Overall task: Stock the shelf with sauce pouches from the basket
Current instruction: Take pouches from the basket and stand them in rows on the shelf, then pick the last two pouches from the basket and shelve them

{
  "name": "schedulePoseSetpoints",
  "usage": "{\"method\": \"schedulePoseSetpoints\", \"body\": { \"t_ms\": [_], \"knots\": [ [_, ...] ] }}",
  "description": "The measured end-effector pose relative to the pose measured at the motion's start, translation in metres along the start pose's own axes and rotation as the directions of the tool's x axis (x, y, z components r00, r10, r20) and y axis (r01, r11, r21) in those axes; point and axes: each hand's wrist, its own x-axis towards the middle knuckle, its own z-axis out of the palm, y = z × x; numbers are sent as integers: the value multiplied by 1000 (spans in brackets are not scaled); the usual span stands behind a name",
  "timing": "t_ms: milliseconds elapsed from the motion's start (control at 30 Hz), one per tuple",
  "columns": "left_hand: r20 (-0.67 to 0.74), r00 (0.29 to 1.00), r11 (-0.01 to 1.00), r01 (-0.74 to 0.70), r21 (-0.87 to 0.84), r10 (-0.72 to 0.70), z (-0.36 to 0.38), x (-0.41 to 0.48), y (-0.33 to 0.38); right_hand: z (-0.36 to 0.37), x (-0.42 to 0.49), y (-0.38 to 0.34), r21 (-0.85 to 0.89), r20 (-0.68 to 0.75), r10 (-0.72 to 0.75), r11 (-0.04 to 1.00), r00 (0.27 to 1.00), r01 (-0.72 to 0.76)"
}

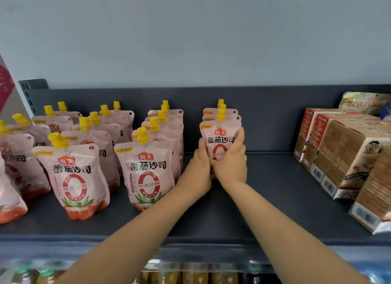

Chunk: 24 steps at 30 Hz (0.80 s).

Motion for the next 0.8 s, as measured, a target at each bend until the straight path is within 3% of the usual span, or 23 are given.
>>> {"method": "schedulePoseSetpoints", "body": {
  "t_ms": [267, 467, 533, 633, 800],
  "knots": [
    [29, 999, 998, 30, 57, -32, -2, -3, 3, -16, -7, 7, -24, 107, -18, 999, 994, 20],
    [28, 990, 979, 136, 149, -141, -12, -20, 27, -65, -29, 25, -222, 223, -67, 968, 973, 117],
    [-21, 994, 983, 108, 149, -106, -14, -32, 39, -87, -39, 29, -288, 212, -87, 946, 973, 147],
    [-84, 996, 955, 29, 294, -5, -18, -59, 64, -123, -62, 34, -393, 189, -150, 894, 971, 215],
    [-47, 985, 850, -117, 513, 164, -17, -109, 114, -191, -108, 56, -488, 130, -231, 832, 964, 265]
  ]
}}
